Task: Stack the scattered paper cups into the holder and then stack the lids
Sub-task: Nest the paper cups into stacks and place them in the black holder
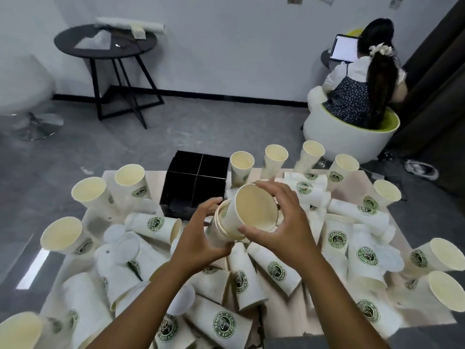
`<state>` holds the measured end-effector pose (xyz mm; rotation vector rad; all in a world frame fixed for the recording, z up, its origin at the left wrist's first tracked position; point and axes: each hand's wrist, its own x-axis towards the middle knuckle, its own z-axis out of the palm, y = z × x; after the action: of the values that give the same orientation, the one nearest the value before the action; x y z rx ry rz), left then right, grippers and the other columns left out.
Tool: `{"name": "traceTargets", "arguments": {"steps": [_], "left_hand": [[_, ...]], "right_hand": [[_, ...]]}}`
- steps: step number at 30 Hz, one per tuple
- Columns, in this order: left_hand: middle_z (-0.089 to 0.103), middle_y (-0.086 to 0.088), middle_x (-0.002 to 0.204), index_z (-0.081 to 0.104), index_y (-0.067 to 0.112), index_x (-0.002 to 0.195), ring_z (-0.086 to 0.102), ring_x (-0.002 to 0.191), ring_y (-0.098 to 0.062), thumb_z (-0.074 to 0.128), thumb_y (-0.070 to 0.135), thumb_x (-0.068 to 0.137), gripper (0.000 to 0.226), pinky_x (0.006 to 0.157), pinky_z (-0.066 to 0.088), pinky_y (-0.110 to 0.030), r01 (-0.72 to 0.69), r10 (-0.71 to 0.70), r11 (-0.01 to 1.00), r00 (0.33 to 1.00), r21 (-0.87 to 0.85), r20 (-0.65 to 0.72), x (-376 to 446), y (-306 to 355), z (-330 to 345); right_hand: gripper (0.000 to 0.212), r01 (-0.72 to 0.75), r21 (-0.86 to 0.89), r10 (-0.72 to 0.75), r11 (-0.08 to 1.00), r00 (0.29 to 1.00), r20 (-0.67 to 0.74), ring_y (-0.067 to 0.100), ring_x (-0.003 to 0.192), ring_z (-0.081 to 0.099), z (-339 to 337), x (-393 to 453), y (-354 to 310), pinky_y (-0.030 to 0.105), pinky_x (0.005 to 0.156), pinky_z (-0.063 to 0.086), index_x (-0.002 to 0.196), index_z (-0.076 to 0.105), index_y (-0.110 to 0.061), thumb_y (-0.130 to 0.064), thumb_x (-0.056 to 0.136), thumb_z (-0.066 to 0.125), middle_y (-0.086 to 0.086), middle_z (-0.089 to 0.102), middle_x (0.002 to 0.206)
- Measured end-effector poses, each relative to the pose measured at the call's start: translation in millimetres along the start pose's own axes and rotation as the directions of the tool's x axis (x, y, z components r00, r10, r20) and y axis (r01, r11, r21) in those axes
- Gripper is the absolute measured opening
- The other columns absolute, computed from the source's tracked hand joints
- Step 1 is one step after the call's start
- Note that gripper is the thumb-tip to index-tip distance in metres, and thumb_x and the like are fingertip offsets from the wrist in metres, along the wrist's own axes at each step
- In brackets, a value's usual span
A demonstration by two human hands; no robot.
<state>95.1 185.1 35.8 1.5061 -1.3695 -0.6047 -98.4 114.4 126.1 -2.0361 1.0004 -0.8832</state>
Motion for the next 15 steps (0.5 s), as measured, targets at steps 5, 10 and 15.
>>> {"name": "traceTargets", "arguments": {"steps": [5, 10, 15], "left_hand": [[0.06, 0.019, 0.132, 0.036, 0.046, 0.147, 0.063, 0.122, -0.012, 0.087, 0.036, 0.068, 0.094, 0.096, 0.051, -0.022, -0.035, 0.035, 0.999, 0.999, -0.004, 0.016, -11, -4, -13], [0.061, 0.019, 0.133, 0.039, 0.053, 0.142, 0.063, 0.118, -0.01, 0.096, 0.025, 0.066, 0.099, 0.093, 0.049, -0.017, 0.001, 0.001, 1.0, 0.998, 0.023, -0.068, -27, -19, -33], [0.052, 0.037, 0.135, 0.035, 0.057, 0.139, 0.06, 0.12, -0.004, 0.096, 0.023, 0.063, 0.103, 0.094, 0.05, -0.018, 0.044, -0.038, 0.998, 0.991, 0.04, -0.128, -39, -34, -55]], "right_hand": [[0.086, -0.032, -0.038, 0.037, 0.999, 0.993, 0.114, -0.002, 0.134, 0.036, 47, -3, 14, 0.009, 0.104, 0.029, 0.14, 0.05, -0.043, -0.058, 0.064, 0.086, -0.036, 0.043, 0.136], [0.091, -0.103, 0.047, 0.093, 0.994, 0.98, 0.176, 0.001, 0.139, 0.04, 63, -9, 19, 0.019, 0.106, 0.039, 0.147, 0.045, -0.042, -0.054, 0.068, 0.089, -0.034, 0.042, 0.144], [0.066, -0.225, 0.094, 0.215, 0.97, 0.971, 0.105, 0.003, 0.123, 0.055, 66, -39, 47, 0.027, 0.093, 0.049, 0.135, 0.055, -0.041, -0.043, 0.076, 0.083, -0.023, 0.057, 0.136]]}}
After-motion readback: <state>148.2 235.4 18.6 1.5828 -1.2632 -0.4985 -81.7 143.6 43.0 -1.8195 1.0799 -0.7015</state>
